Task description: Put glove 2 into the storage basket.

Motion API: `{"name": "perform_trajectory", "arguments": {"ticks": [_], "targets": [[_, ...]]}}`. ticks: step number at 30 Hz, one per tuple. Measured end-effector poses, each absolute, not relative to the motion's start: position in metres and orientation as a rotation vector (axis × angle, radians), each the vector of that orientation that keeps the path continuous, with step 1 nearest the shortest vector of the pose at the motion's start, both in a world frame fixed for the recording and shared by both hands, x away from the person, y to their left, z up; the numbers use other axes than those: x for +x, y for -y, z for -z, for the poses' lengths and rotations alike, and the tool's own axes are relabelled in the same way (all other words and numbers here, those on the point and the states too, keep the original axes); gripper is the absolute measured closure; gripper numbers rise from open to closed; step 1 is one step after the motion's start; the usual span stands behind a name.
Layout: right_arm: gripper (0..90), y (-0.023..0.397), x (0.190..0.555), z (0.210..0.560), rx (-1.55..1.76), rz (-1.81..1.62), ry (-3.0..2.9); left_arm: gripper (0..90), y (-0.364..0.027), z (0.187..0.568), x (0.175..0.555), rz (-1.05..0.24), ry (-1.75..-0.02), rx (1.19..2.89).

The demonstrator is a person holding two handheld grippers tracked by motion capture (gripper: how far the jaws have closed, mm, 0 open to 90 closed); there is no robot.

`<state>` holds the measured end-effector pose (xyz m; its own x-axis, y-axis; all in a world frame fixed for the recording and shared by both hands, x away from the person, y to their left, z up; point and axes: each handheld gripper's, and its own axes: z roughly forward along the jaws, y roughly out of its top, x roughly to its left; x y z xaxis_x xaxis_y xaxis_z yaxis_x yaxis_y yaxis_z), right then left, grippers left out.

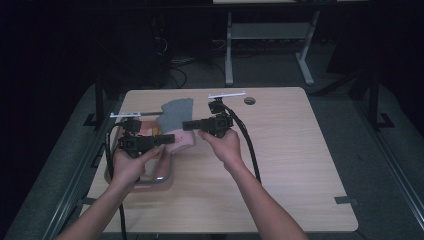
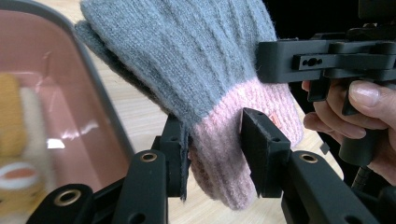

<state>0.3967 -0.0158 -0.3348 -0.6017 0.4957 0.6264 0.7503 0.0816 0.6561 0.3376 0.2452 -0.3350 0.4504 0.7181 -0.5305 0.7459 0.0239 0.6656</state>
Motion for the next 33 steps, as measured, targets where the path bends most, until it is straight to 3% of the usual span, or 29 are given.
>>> {"name": "perform_trajectory", "arguments": {"ticks": [33], "targets": [[73.0, -0.069, 0.402, 0.353, -1.200, 1.531, 2.036, 63.3, -0.324, 0.338, 0.335, 0.004, -1.387, 1.712]]}}
